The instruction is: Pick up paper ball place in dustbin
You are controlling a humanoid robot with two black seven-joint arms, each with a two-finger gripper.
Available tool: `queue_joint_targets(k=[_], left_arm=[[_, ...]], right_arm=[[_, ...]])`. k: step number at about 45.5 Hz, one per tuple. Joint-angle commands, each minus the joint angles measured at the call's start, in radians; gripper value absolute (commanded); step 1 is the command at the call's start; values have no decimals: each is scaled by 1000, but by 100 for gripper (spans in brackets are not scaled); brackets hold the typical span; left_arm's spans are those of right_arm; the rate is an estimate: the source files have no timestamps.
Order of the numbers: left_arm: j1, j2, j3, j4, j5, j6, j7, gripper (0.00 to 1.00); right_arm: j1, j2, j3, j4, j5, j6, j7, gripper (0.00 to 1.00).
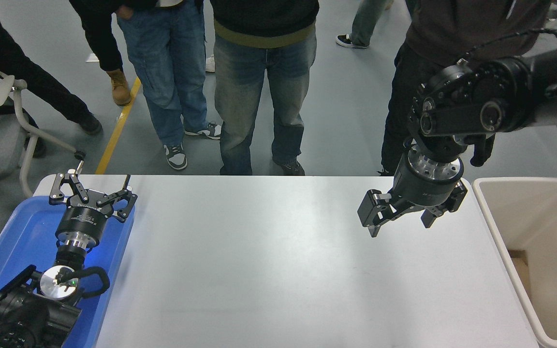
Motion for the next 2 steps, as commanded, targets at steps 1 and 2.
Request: queue_joint_targets(k=[1, 2], left_arm=[[1, 0, -1, 0, 0, 0, -1, 99], [1, 0, -1, 0, 0, 0, -1, 99]], right_arm=[[48, 19, -46, 6, 32, 5, 1, 100], [49, 19, -50, 6, 32, 2, 1, 100]])
